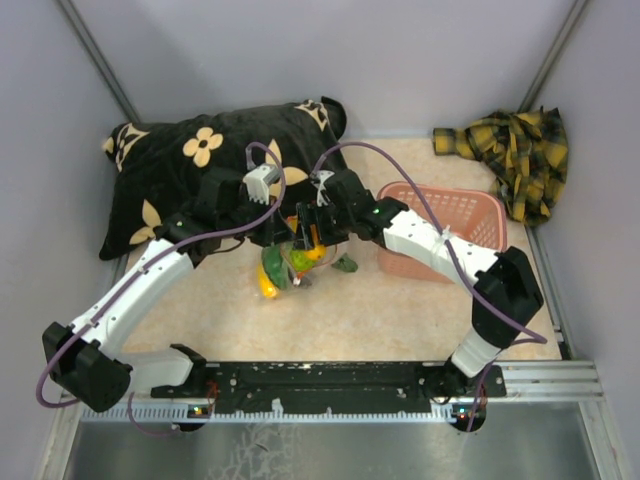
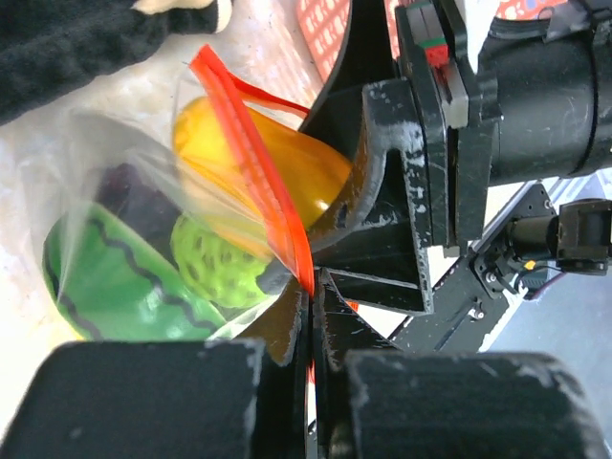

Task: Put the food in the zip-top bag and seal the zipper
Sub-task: Place the fake fruit in the zipper food storage bag.

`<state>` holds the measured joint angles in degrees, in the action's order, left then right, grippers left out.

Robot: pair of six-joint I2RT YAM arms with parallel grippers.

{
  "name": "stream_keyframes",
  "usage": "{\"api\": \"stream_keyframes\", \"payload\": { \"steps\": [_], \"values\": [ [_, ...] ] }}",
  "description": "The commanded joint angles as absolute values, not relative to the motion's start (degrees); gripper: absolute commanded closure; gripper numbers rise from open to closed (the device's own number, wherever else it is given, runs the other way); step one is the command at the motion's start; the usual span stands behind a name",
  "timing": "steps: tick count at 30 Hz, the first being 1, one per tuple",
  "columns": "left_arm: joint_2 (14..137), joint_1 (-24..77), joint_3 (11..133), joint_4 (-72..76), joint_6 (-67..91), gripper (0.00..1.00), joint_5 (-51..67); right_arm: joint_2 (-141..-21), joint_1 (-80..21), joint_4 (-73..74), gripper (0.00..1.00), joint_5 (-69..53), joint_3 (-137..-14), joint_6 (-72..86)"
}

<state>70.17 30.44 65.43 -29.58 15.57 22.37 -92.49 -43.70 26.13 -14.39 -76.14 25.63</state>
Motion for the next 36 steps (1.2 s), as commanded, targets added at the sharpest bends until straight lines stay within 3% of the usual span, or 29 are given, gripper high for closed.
{"api": "stream_keyframes", "payload": {
  "steps": [1,4,8,16,21,28,36],
  "values": [
    [69.99,30.34,65.17,-26.16,15.87,1.0,27.22,-92.62,-43.64,18.52,0.41,-10.93,-75.46,28.67],
    [70.11,30.35,64.93,-25.55,16.53,1.0,28.05,-92.54,-43.98,16.9,0.29,-9.23,-74.51,30.23],
    [70.11,30.3,64.86,-25.36,17.05,1.0,27.09,-92.85,-44.67,17.6,0.22,-8.34,-75.14,30.13],
    [67.22,30.15,63.53,-24.41,20.18,1.0,18.45,-91.51,-45.38,20.6,0.2,-6.03,-75.39,30.51],
    [65.57,30.16,60.88,-21.32,24.57,1.0,19.6,-90.93,-47.1,23.59,0.29,-4.86,-77.09,31.39],
    [64.16,30.23,59.95,-23.08,22.92,1.0,17.43,-91.18,-47.75,25.91,0.55,-8.92,-79.36,29.37],
    [64.82,30.21,59.51,-22.75,18.44,1.0,20.26,-97.24,-50.56,21.15,0.57,-19.66,-81.08,26.34]
  ]
}}
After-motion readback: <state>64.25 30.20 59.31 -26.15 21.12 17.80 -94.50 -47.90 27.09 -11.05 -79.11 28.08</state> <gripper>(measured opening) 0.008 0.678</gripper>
